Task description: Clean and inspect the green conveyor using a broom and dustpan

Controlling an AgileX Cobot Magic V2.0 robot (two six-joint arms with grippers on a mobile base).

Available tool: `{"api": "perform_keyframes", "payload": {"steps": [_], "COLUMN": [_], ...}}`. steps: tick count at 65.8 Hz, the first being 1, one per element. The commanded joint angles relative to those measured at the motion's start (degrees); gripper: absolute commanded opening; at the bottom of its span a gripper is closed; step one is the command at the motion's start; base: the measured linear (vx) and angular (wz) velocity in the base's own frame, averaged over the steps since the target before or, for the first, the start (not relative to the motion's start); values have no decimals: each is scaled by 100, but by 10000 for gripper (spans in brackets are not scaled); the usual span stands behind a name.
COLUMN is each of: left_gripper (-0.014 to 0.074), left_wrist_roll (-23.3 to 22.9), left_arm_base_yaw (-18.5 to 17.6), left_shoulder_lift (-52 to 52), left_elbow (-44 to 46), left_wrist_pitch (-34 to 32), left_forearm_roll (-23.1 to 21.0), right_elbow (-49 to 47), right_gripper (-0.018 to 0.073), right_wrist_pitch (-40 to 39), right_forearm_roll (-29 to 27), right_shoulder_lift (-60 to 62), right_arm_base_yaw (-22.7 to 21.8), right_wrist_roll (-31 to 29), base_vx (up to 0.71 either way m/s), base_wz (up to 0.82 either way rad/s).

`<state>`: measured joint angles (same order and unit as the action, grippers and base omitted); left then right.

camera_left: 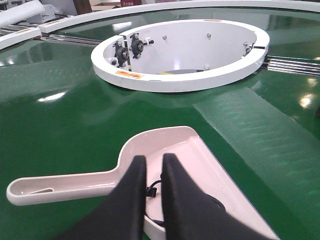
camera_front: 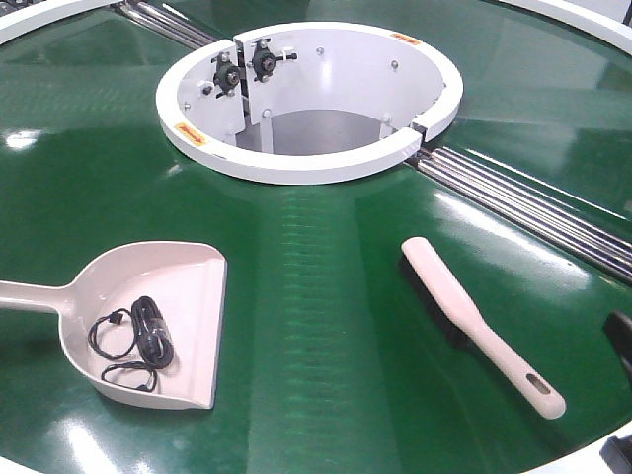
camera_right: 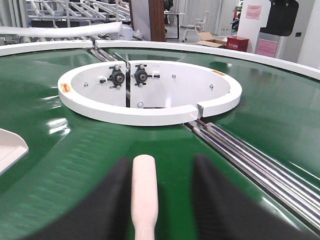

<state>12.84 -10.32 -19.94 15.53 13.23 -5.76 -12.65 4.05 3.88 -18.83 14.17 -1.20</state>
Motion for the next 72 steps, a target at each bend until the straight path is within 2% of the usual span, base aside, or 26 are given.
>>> {"api": "perform_keyframes", "payload": {"steps": [1, 19, 54, 60, 72], "left_gripper": [-8, -7, -7, -7, -7], "left_wrist_roll": [-64, -64, -64, -80, -852], "left_arm_base_yaw": [-51, -51, -51, -20, 451], "left_shoulder_lift": [-45, 377, 377, 377, 800], "left_elbow": [139, 139, 139, -7, -861], "left_wrist_pitch": [-457, -514, -459, -716, -1546], "left_forearm_roll": [-7, -2, -2, 80, 576], "right_elbow": [-152, -152, -152, -152, -152], "right_gripper": [-15, -8, -9, -9, -9], "right_wrist_pitch": [-284, -284, -287, -287, -287], "right_forearm_roll": [31, 31, 36, 36, 36], "right_shoulder_lift": [-27, -27, -27, -27, -27], "right_arm_base_yaw": [-30, -30, -30, -30, -30], "right_wrist_roll": [17, 12, 12, 12, 12], "base_vx": [0, 0, 0, 0, 0], "base_wz": [0, 0, 0, 0, 0]}}
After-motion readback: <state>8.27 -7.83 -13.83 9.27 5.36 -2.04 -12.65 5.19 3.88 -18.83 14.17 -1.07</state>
